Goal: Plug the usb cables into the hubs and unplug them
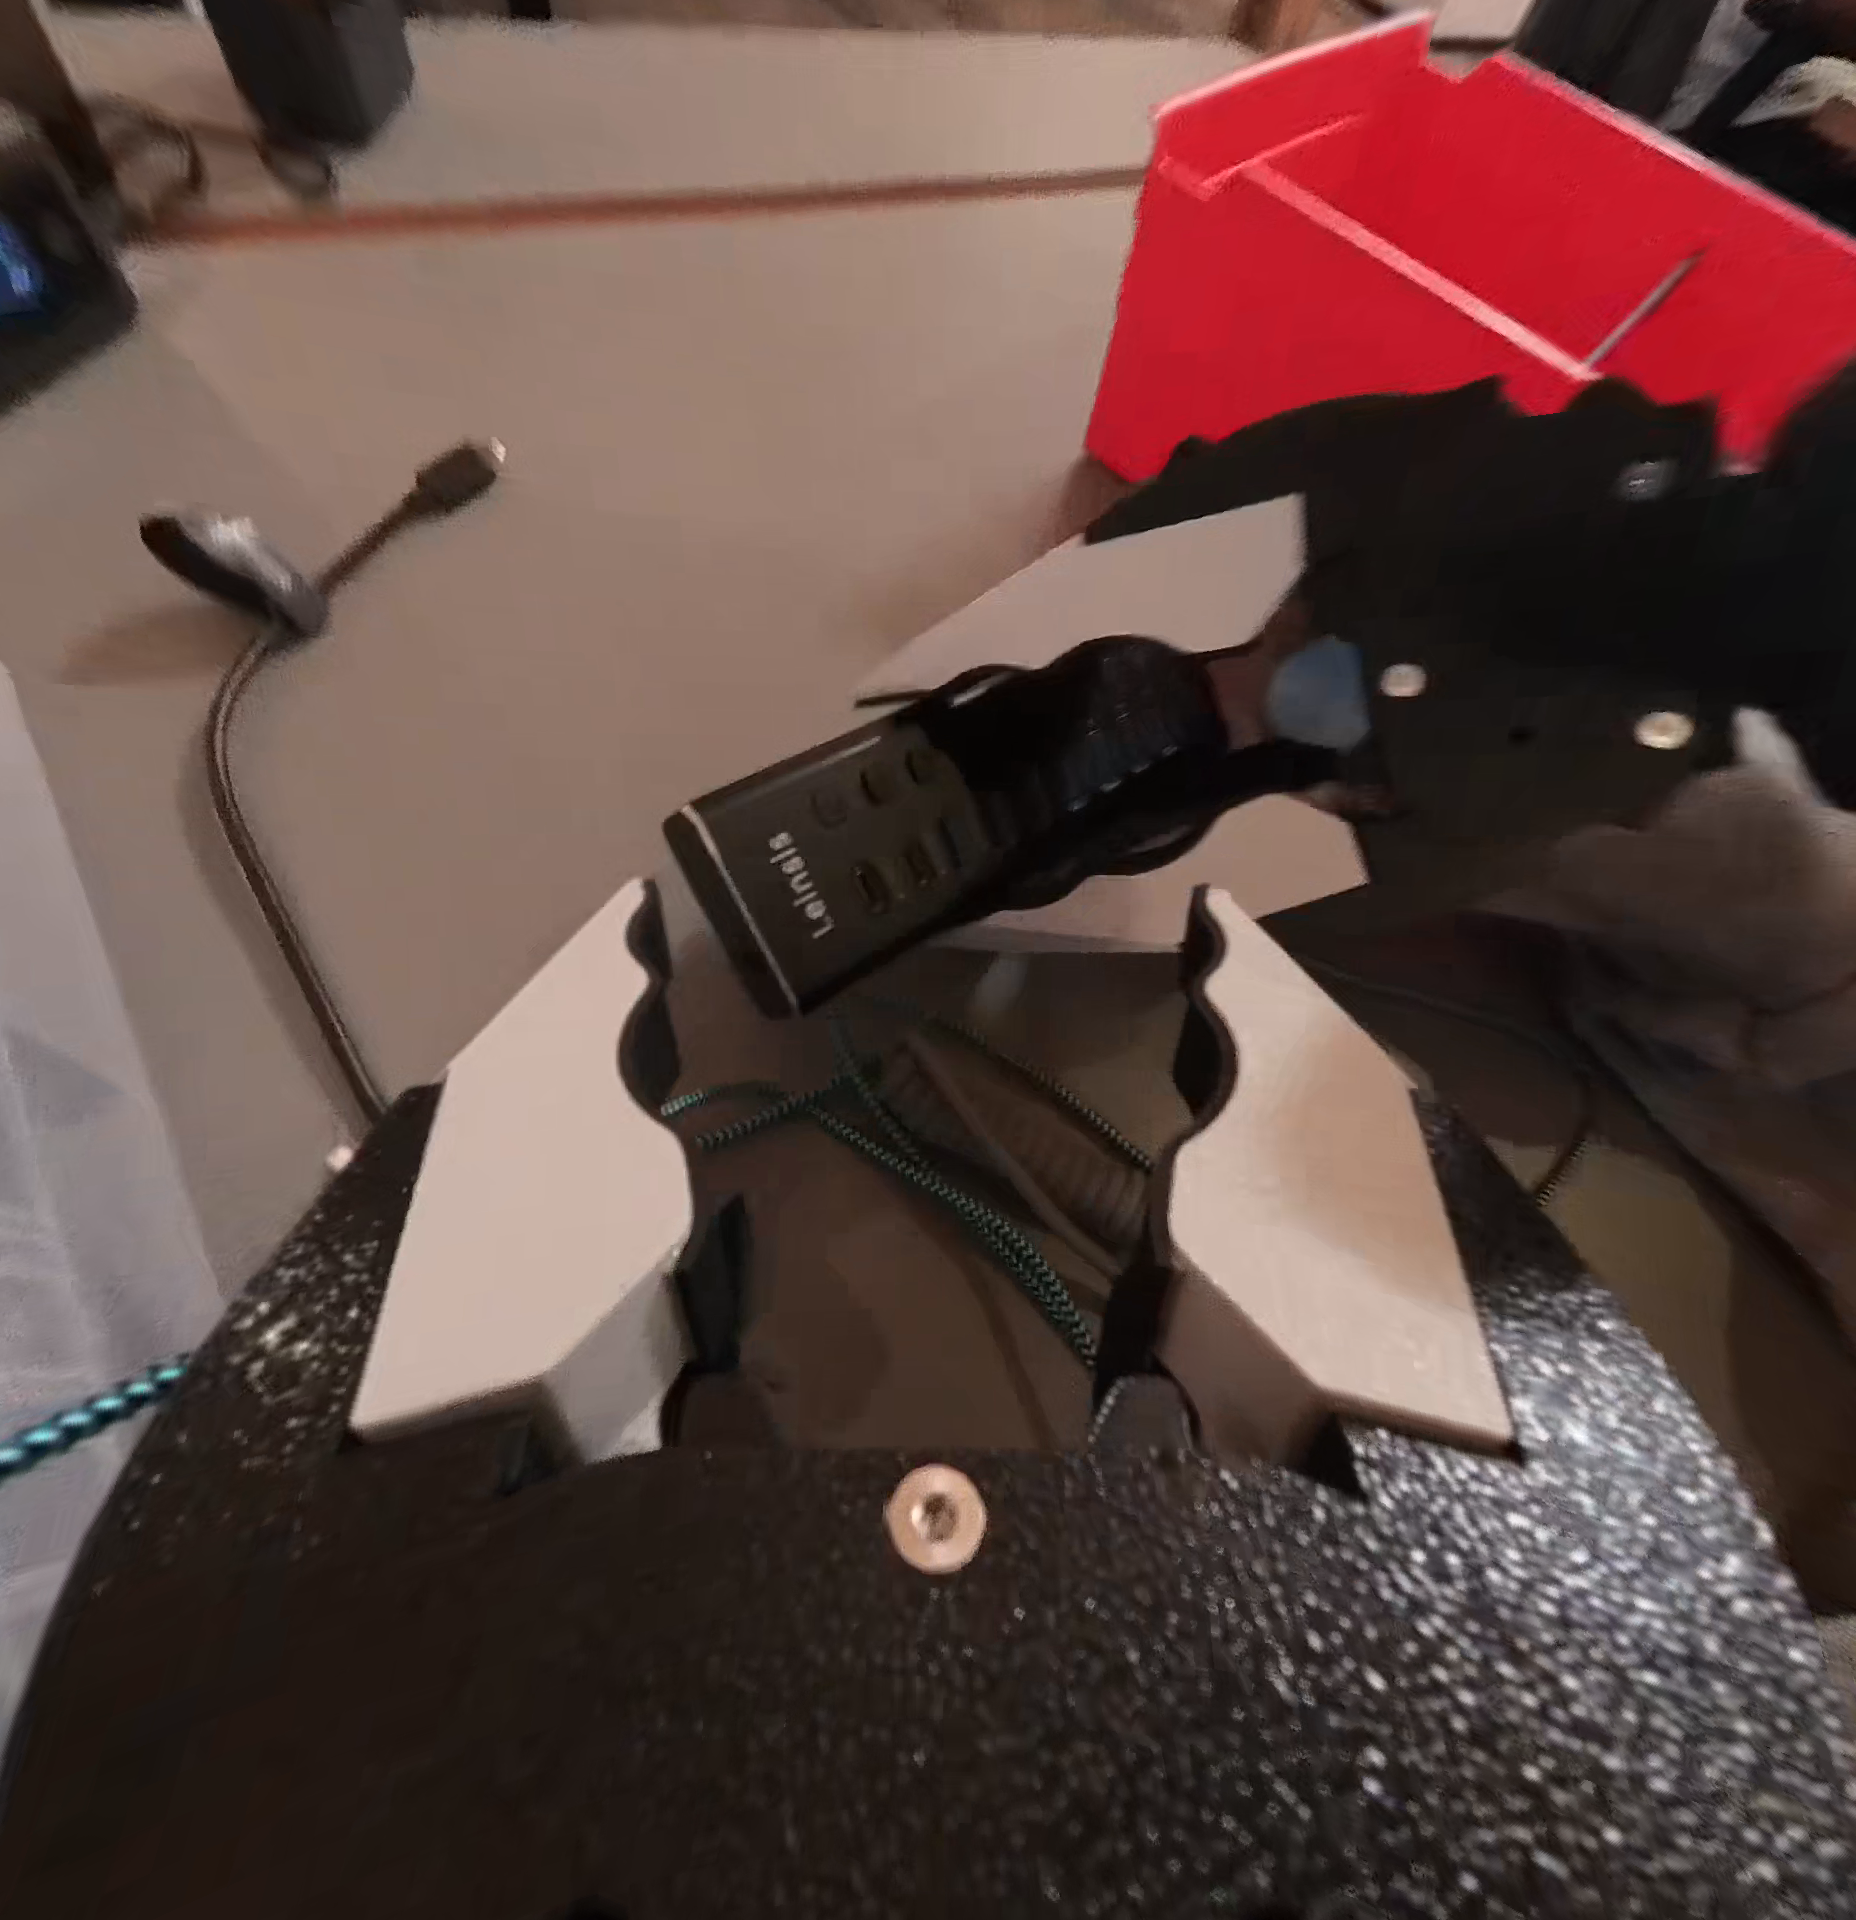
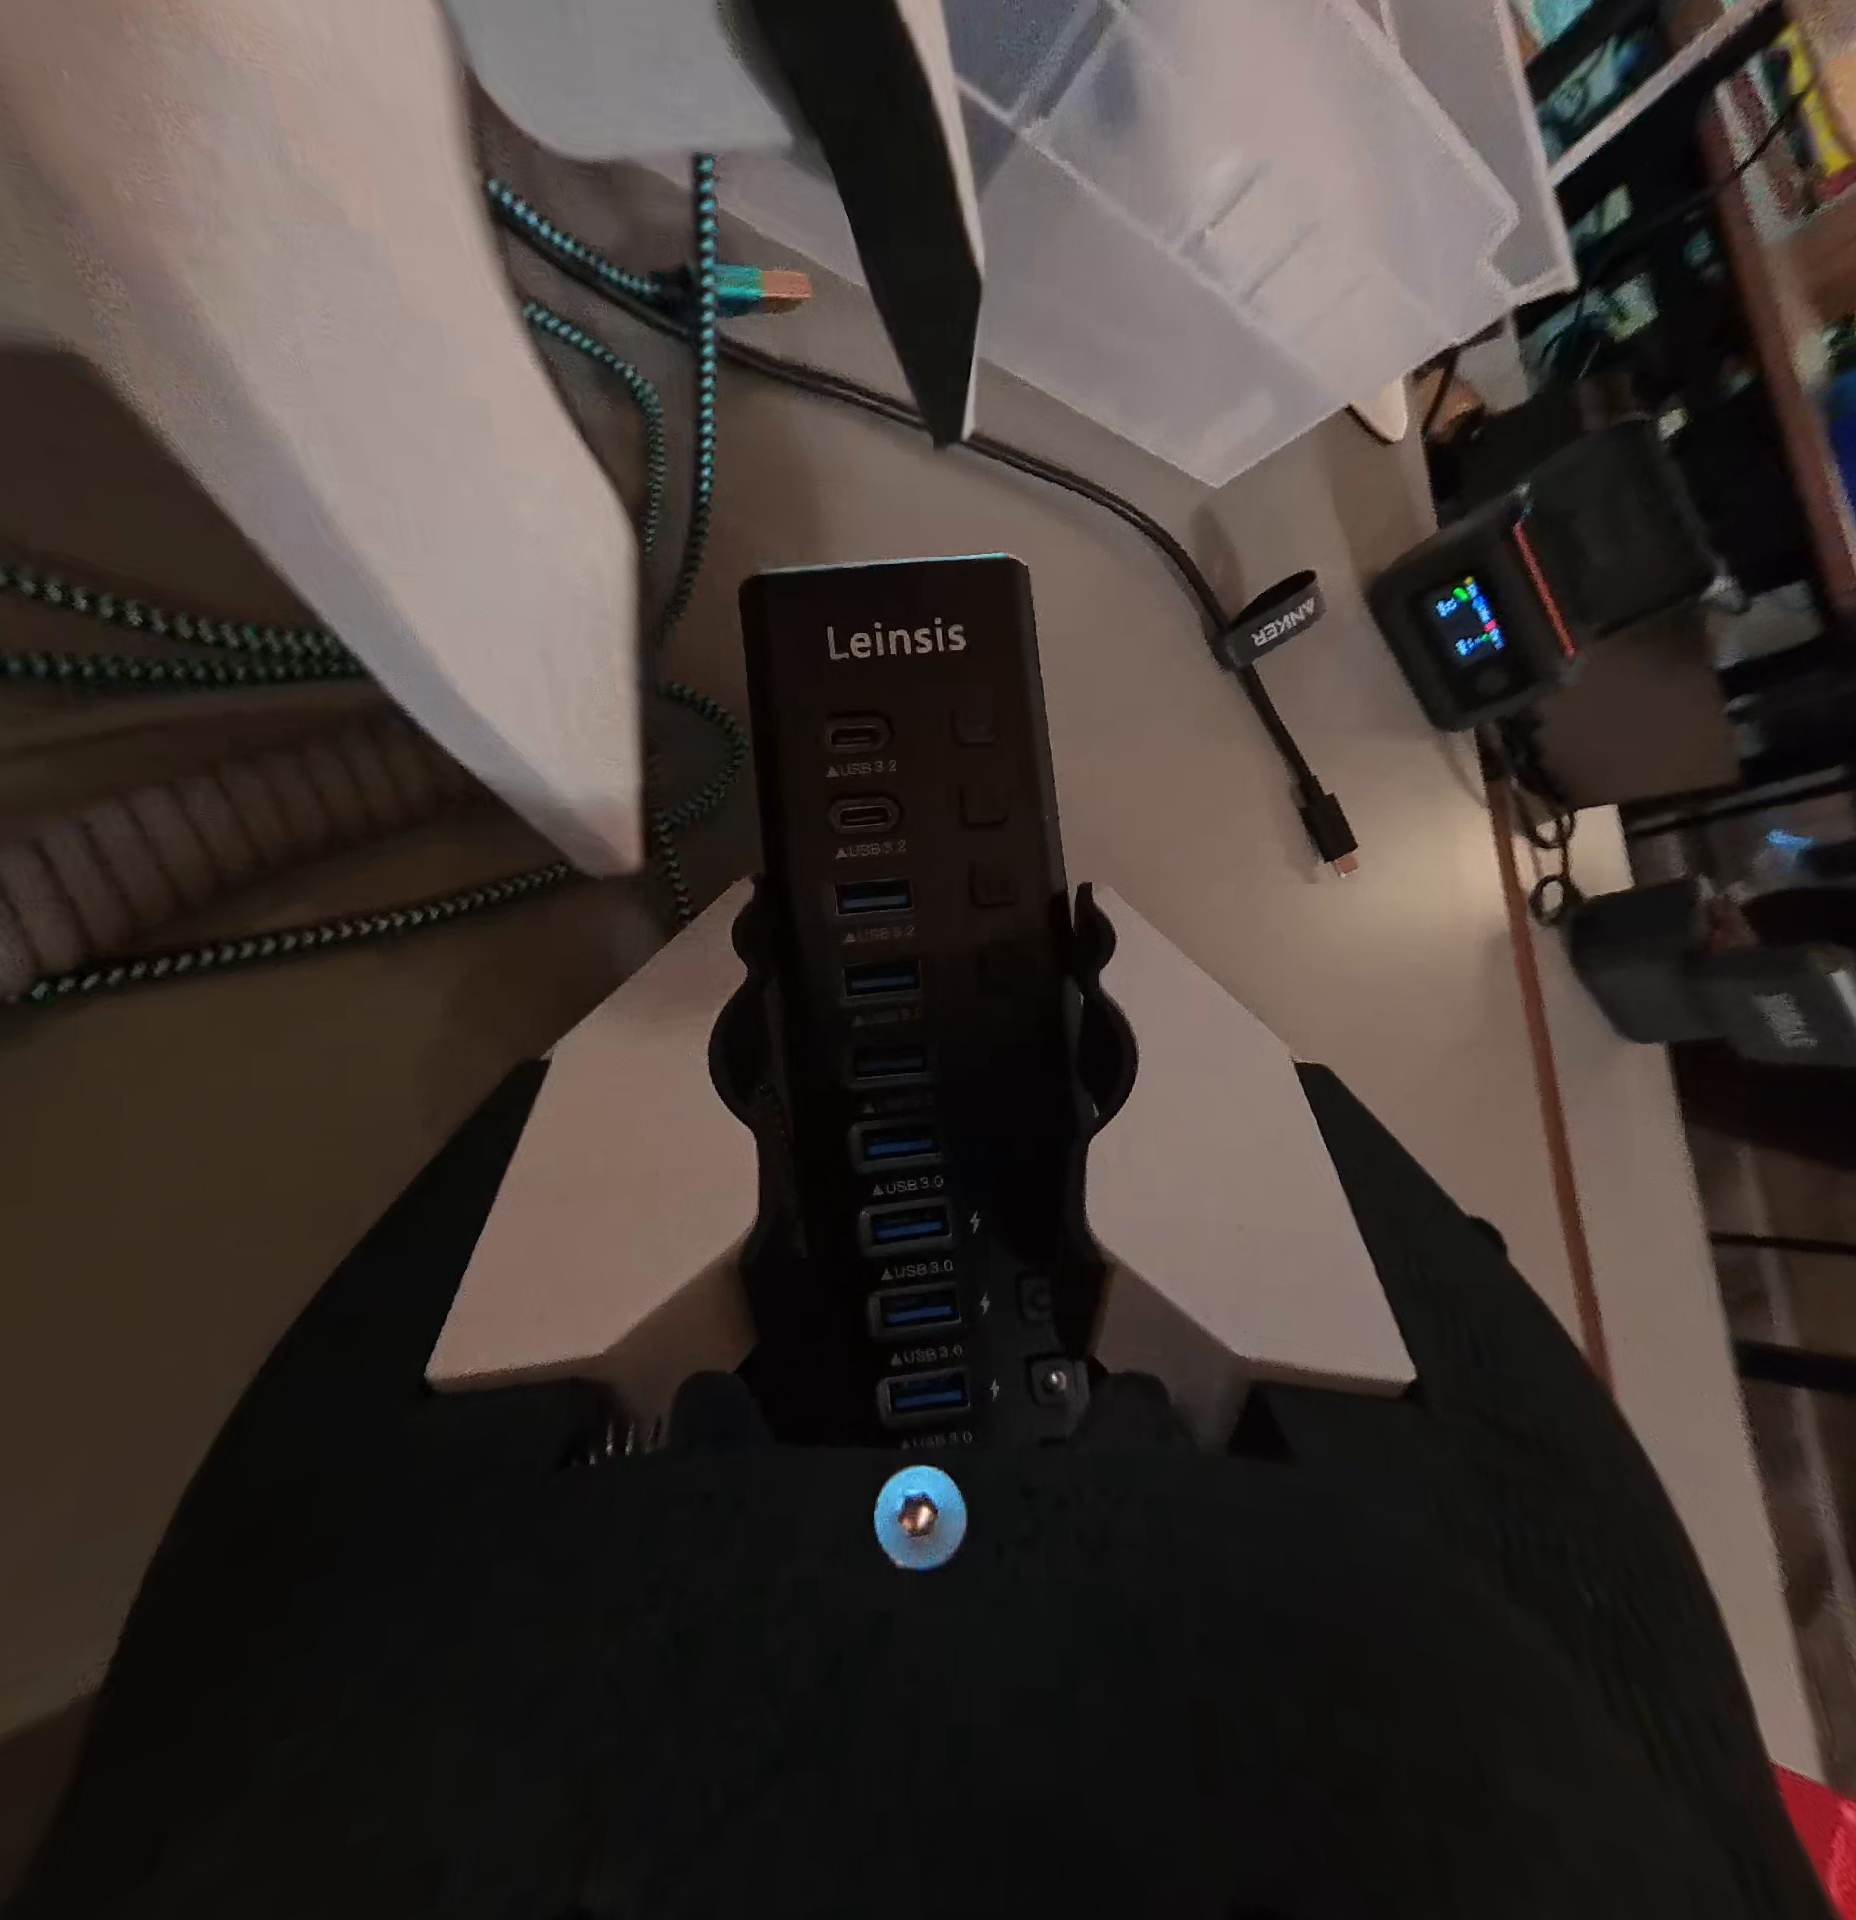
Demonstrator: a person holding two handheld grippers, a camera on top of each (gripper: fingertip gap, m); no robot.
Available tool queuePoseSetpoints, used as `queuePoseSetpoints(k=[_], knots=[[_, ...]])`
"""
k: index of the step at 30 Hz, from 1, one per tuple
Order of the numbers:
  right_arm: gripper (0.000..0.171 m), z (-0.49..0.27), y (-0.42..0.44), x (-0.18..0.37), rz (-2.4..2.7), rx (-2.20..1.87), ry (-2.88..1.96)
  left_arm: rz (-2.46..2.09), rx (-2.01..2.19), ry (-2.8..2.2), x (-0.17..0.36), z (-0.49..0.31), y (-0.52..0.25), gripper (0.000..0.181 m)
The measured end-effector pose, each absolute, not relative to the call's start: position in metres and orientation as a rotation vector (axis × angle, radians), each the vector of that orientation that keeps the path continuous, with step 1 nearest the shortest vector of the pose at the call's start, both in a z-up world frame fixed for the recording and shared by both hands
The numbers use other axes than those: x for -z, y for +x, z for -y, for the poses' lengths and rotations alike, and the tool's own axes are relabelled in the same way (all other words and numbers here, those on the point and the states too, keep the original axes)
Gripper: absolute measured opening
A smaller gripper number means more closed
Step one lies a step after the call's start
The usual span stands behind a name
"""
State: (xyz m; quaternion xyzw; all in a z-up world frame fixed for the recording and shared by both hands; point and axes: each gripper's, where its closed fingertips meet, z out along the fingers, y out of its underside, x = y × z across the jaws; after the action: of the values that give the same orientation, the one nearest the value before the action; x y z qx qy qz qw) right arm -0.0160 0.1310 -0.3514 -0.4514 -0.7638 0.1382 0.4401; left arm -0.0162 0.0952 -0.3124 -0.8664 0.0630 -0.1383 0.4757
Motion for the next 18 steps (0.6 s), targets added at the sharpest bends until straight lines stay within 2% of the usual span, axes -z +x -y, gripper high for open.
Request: queuePoseSetpoints(k=[2, 4, 11, 15, 18], knots=[[0.057, -0.129, -0.014, 0.352, 1.895, -0.316, -1.065, -0.086, 0.352, -2.136, 0.324, -0.099, -0.021, 0.106], [0.056, -0.126, -0.013, 0.353, 1.888, -0.306, -1.019, -0.042, 0.426, -2.147, 0.332, -0.1, -0.019, 0.103], [0.053, -0.12, -0.004, 0.35, 1.839, -0.404, -0.917, 0.045, 0.652, -2.132, 0.342, -0.107, -0.011, 0.075], [0.05, -0.12, 0.001, 0.351, 1.84, -0.447, -0.915, 0.057, 0.757, -2.212, 0.354, -0.111, -0.003, 0.072], [0.05, -0.121, 0.004, 0.351, 1.84, -0.46, -0.924, 0.116, 0.786, -2.229, 0.357, -0.114, -0.008, 0.053]])
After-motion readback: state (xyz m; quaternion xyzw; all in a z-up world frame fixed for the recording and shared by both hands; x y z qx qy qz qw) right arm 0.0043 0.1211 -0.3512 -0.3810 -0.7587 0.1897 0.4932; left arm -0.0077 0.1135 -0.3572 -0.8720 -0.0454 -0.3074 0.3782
